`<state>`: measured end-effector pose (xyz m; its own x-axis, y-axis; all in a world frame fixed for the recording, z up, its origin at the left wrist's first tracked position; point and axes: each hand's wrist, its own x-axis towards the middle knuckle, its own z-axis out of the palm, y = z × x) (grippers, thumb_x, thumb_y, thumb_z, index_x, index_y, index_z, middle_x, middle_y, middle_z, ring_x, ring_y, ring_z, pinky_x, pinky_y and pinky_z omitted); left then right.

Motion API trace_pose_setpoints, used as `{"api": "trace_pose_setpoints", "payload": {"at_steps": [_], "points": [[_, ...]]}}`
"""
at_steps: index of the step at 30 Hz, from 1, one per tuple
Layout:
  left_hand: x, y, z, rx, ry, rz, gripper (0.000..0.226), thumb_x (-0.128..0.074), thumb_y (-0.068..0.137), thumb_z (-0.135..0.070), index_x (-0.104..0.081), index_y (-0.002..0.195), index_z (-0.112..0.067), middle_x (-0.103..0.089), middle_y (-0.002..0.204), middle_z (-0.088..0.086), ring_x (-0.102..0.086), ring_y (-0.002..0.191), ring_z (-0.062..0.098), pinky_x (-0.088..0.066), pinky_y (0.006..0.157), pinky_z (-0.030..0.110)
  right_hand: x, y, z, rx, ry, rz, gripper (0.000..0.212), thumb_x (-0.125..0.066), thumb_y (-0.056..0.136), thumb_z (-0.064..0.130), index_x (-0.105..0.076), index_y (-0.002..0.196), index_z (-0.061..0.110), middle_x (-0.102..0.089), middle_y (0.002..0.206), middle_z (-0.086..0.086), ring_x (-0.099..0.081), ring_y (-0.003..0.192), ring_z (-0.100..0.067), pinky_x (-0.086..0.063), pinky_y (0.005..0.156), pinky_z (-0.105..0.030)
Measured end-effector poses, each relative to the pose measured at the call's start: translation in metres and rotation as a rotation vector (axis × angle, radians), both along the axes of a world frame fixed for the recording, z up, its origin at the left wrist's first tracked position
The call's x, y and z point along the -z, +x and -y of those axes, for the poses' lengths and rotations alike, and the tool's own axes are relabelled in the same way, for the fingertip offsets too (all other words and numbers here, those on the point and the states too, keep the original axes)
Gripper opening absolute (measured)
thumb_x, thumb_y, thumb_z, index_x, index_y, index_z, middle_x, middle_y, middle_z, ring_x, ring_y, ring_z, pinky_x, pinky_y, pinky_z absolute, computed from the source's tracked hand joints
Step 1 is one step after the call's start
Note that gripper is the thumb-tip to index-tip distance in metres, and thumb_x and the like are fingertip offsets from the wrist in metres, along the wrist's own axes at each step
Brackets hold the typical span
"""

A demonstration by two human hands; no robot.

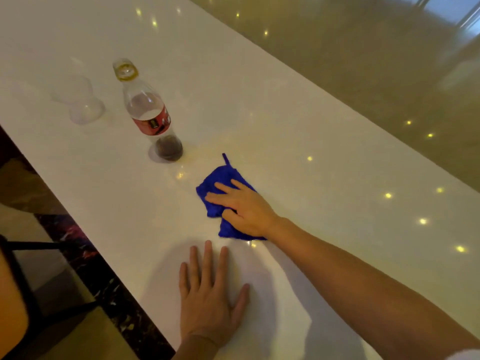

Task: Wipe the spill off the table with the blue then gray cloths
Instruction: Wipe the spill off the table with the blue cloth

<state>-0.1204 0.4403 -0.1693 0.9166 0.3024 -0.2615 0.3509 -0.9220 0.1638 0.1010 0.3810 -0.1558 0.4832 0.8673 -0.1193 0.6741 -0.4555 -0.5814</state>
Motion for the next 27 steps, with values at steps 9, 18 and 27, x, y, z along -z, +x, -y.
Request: {"api": "trace_pose_setpoints", "payload": {"at_steps": [9, 18, 27], "points": [[0.006, -0.001, 0.000, 0.014, -0.036, 0.034, 0.085, -0.038, 0.087, -0.068, -0.024, 0.157, -0.022, -0.020, 0.165, 0.013, -0.011, 0.152, 0.041, -0.016, 0.117, 0.059, 0.006, 0.051, 0.140, 0.401, -0.326, 0.297, 0.079, -0.036, 0.089, 0.070, -0.030, 0.158, 0.033, -0.025, 0.168, -0.005, -0.013, 0.155, -0.042, -0.013, 0.121, -0.068], [0.001, -0.001, 0.000, -0.031, -0.048, 0.001, 0.082, -0.021, 0.089, -0.076, -0.019, 0.156, -0.030, -0.006, 0.168, 0.006, 0.005, 0.154, 0.033, -0.008, 0.122, 0.055, 0.015, -0.056, 0.026, 0.308, -0.308, 0.288, 0.081, -0.023, 0.090, 0.081, -0.019, 0.160, 0.040, -0.011, 0.172, -0.002, -0.001, 0.153, -0.049, 0.000, 0.119, -0.074], [0.006, -0.003, 0.001, -0.003, -0.003, 0.030, 0.082, -0.024, 0.088, -0.074, -0.023, 0.156, -0.029, -0.013, 0.167, 0.009, -0.003, 0.154, 0.036, -0.008, 0.121, 0.055, 0.011, -0.001, 0.156, 1.208, -0.516, 0.100, 0.081, -0.021, 0.089, 0.083, -0.007, 0.160, 0.045, 0.000, 0.172, -0.004, 0.008, 0.152, -0.051, 0.006, 0.116, -0.075]]}}
